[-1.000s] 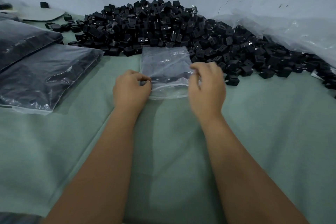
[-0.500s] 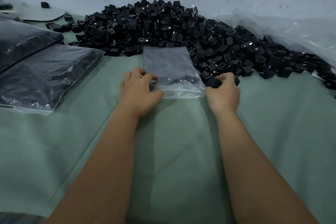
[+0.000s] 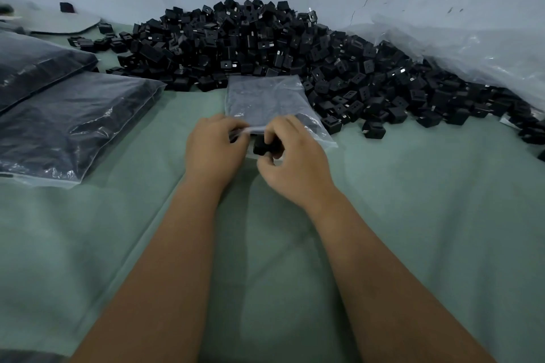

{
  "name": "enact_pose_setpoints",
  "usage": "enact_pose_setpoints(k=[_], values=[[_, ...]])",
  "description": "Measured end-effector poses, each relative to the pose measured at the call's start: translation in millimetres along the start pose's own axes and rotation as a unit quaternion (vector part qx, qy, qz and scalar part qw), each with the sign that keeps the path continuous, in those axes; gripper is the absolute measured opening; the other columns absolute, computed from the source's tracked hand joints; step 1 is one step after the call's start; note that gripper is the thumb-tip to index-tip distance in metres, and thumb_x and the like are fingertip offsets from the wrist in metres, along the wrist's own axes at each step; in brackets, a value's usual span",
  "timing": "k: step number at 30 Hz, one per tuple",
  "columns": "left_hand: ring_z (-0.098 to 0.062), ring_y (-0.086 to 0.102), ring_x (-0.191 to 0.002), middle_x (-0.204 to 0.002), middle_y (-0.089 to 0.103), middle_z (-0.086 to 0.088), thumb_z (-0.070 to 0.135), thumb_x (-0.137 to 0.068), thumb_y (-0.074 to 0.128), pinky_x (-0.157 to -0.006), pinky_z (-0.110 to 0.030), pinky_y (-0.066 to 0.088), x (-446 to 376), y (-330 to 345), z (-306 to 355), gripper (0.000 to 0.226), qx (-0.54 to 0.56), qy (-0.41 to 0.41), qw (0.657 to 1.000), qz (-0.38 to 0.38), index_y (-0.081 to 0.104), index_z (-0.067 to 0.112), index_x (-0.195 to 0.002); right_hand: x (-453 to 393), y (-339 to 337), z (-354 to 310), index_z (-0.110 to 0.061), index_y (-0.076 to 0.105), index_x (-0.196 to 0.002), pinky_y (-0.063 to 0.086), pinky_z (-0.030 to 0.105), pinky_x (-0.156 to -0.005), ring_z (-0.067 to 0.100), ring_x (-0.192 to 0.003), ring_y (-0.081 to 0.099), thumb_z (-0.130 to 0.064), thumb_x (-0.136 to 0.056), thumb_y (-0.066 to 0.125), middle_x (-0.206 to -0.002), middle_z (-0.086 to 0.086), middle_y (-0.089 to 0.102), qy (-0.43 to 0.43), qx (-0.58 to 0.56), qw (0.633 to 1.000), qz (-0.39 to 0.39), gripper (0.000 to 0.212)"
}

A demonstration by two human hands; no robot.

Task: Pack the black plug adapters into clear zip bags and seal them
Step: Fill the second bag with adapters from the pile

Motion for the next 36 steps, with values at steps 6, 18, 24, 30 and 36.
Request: enact_pose_setpoints(k=[6, 18, 24, 30, 36], values=[[-0.021, 0.060, -0.100, -0.105, 0.069, -0.002, 0.017, -0.088, 0.062, -0.086, -0.035, 0.046, 0, 0, 0, 0.020, 0.038, -0.041, 0.998, 0.038, 0.074, 0.019, -0.104, -2, 2, 12, -0.028, 0.069, -0.099, 0.045, 0.026, -0.067, 0.010, -0.092, 0.057, -0.017, -0.081, 0.063, -0.111, -0.015, 0.058, -0.009, 0.084, 0.994, -0.068, 0.022], [-0.023, 0.058, -0.100, -0.104, 0.068, -0.006, 0.007, -0.082, 0.065, -0.083, -0.032, 0.044, -4, 4, -6, 0.024, 0.031, -0.056, 0.998, 0.016, 0.074, 0.018, -0.100, -4, 3, 13, -0.019, 0.075, -0.094, 0.049, 0.034, -0.086, 0.014, -0.104, 0.059, -0.022, -0.081, 0.064, -0.108, -0.009, 0.069, 0.027, 0.053, 0.994, -0.088, 0.016], [-0.021, 0.059, -0.099, -0.105, 0.067, -0.005, 0.008, -0.082, 0.064, -0.084, -0.031, 0.045, -3, 3, -5, 0.023, 0.046, -0.065, 0.997, 0.016, 0.074, 0.020, -0.099, -3, 2, 10, -0.021, 0.072, -0.108, 0.048, 0.033, -0.089, 0.013, -0.109, 0.057, -0.022, -0.083, 0.065, -0.119, -0.011, 0.064, 0.022, 0.035, 0.994, -0.103, 0.026], [-0.021, 0.058, -0.101, -0.106, 0.066, -0.003, 0.010, -0.082, 0.064, -0.081, -0.028, 0.041, -3, 4, -6, 0.023, 0.038, -0.075, 0.996, 0.015, 0.074, 0.021, -0.099, -5, 7, 16, -0.015, 0.061, -0.129, 0.036, 0.024, -0.101, 0.014, -0.126, 0.049, -0.023, -0.087, 0.062, -0.140, -0.006, 0.053, 0.018, 0.071, 0.985, -0.157, 0.043], [-0.027, 0.054, -0.108, -0.108, 0.064, -0.002, 0.015, -0.081, 0.062, -0.091, -0.034, 0.038, 1, 2, 1, 0.025, -0.030, -0.045, 0.998, 0.013, 0.073, 0.023, -0.102, -6, 7, 17, -0.015, 0.061, -0.129, 0.038, 0.027, -0.103, 0.015, -0.123, 0.049, -0.022, -0.088, 0.058, -0.135, -0.004, 0.056, -0.003, 0.065, 0.981, -0.181, 0.042]])
Point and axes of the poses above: each hand's wrist, its own x-axis away from the middle knuckle, its own y-axis out of the palm, z = x × y, the point moved 1 cm from there along -x, towards the middle knuckle
